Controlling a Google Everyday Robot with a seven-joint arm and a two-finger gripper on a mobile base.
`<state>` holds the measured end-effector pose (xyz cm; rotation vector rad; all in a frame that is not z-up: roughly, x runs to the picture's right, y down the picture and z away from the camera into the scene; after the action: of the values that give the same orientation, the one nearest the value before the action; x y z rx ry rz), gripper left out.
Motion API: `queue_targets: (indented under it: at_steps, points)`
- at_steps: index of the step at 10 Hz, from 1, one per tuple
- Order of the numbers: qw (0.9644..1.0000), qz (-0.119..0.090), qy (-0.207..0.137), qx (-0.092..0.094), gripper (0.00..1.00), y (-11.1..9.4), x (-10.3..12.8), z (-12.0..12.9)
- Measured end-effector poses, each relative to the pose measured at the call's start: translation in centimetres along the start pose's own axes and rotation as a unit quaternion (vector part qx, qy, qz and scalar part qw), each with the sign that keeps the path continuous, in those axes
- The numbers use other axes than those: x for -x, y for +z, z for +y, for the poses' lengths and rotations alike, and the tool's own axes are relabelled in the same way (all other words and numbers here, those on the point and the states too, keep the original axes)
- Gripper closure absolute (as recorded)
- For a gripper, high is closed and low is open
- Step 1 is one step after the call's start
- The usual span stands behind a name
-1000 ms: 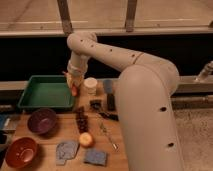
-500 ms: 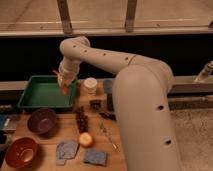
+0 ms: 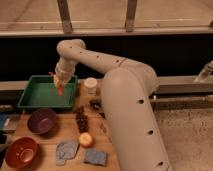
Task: Place pepper in tray
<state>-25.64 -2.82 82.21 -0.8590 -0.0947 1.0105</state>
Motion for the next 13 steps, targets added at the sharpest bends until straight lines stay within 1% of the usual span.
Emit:
queue_targets:
  at_steps: [2,3,4,5,6,8,9,12,13]
  points:
    - [0.9999,0.004,0.003,0.013,0.96,0.48,0.52,-0.62]
    - [0.9999,0.005,0.003,0.014,0.96,0.47,0.58,-0.7]
    - [0.9999,0.005,0.003,0.014,1.0,0.48,0.57,-0.71]
    - [0.9999,0.005,0.003,0.014,0.98,0.46,0.57,-0.73]
    - [0.9999,0.005,0.003,0.014,0.92,0.47,0.55,-0.76]
    - [0.9999,0.005,0.003,0.014,0.7,0.47,0.55,-0.78]
    - [0.9999,0.005,0.004,0.013,0.61,0.47,0.54,-0.79]
    - [0.9999,0.005,0.004,0.013,0.29,0.47,0.54,-0.8]
    - [0.9999,0.005,0.004,0.013,0.23,0.46,0.54,-0.82]
